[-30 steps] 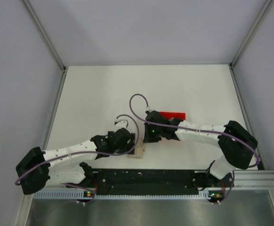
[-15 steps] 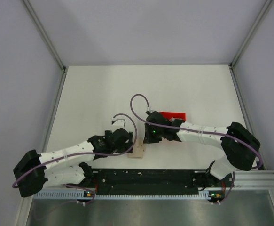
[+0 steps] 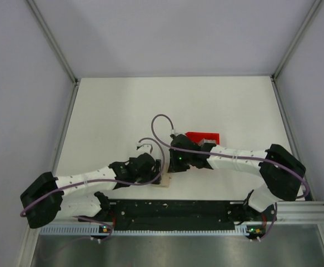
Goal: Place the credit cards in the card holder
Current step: Close the card holder at the center of the board.
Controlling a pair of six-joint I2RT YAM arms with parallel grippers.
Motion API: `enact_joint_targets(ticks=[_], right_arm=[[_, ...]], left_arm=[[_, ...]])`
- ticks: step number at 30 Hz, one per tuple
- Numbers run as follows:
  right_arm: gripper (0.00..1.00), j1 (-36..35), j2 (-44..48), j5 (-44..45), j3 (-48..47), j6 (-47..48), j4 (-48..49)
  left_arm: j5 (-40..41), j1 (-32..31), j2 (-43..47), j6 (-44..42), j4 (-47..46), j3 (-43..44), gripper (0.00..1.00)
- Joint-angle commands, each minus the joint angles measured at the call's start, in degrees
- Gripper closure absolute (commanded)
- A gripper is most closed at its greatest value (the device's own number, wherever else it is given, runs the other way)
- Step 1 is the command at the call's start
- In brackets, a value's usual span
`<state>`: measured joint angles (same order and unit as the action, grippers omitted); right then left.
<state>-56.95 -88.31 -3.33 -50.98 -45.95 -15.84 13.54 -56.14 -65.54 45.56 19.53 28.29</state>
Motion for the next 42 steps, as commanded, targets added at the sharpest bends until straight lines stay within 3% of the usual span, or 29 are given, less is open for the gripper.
enact_joint_targets(ticks=[1,5,14,28,33,35,42], right_arm=[[0.91,-2.0,-1.1,0.3,-1.5,-1.3,1.3],[0.91,-2.6,-2.3,0.5,-1.8,-1.8,1.7],[0.91,-2.6,-2.0,3.0,-2.2,-1.8,1.0],[0.91,-1.2,-2.1,4.4,-2.9,-1.2,1.0],[0.91,-0.8,-3.4,5.0,-3.6,-1.0,1.2],[0.91,-0.7,-4.3,4.5,-4.1,-0.7,1.7],[0.91,-1.2,-6.0,2.1,-4.4,-0.8,2.9]], left_arm=[[-2.2,0.2,-1.4,1.8,-2.2,-2.3,0.08],[-3.2,0.1,-1.2,2.2,-3.0,-3.3,0.16],[-5.2,0.0,-1.3,0.1,-3.5,-3.5,0.45],[-5.2,0.0,-2.5,0.2,-4.6,-3.7,0.47],[-5.3,0.0,-2.6,0.2,-4.7,-3.7,0.54],[-5.3,0.0,-2.7,0.3,-4.8,-3.8,0.63],[-5.3,0.0,-2.7,0.4,-4.9,-3.8,0.59]])
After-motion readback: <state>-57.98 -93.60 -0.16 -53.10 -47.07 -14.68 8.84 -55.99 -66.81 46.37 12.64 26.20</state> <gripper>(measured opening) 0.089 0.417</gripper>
